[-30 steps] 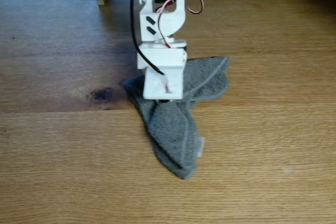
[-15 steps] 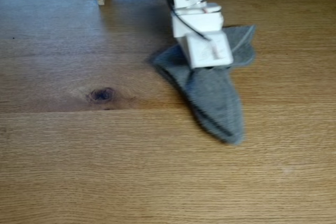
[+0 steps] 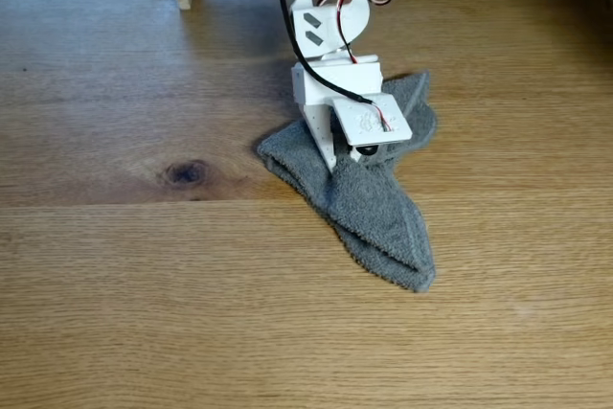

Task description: Clean the area in front of the robot

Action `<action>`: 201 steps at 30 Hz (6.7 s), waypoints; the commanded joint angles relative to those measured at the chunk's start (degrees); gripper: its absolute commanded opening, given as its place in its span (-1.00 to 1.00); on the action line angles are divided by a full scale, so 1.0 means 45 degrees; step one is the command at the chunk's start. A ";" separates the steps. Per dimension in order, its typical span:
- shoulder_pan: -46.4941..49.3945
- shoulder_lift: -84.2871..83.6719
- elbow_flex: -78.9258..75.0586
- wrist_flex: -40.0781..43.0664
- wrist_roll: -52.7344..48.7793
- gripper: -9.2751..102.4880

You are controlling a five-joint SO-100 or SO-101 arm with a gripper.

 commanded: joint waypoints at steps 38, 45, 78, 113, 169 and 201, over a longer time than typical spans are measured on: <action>-0.1562 0.1680 -0.3281 0.5449 0.2129 -0.84; 0.0996 -0.1875 -0.3457 0.1953 -0.0957 -0.84; 0.6250 0.9961 -0.3301 1.2832 0.1133 -0.84; 0.9434 1.4316 0.8633 0.5703 -0.3359 -0.57; 0.0039 3.1699 2.1934 1.2109 0.3262 -0.84; -0.0078 3.2734 2.1816 1.3574 0.2852 -0.84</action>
